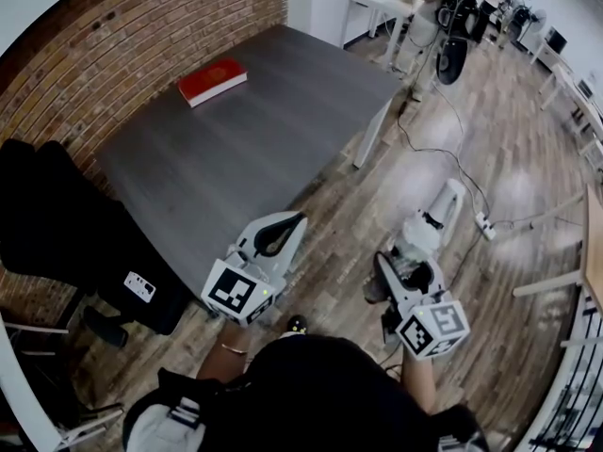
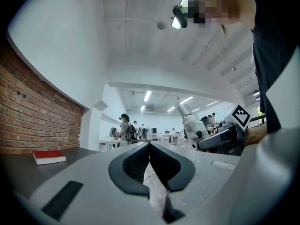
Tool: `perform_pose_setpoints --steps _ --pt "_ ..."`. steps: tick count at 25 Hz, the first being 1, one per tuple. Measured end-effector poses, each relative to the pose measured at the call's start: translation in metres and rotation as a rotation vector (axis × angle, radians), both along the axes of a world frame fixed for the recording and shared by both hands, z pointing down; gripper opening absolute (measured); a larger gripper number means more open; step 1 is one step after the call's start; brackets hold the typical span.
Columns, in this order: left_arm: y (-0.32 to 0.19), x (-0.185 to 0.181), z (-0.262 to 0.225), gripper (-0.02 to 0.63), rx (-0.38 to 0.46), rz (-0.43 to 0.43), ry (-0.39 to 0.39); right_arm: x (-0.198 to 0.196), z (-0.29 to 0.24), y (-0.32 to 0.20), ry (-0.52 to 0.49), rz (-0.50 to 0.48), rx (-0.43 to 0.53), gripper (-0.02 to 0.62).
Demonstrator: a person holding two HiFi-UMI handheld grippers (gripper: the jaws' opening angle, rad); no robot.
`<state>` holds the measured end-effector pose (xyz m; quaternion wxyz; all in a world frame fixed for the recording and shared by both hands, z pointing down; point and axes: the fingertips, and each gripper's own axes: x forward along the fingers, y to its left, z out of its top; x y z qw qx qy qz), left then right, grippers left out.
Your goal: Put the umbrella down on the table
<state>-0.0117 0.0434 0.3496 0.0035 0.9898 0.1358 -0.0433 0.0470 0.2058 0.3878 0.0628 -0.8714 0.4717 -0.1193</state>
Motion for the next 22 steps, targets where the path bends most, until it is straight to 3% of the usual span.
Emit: perform_pose_setpoints --steps 12,22 --pt "-0.014 0.019 0.007 0.002 0.017 -0.024 -0.013 0.028 0.012 -0.013 -0.03 -0.01 0.004 0.298" --pt "-0.087 0.058 0.013 0.002 0.015 -0.234 -0.047 0.107 0.007 -0.099 -0.044 -0.183 0.038 0.298"
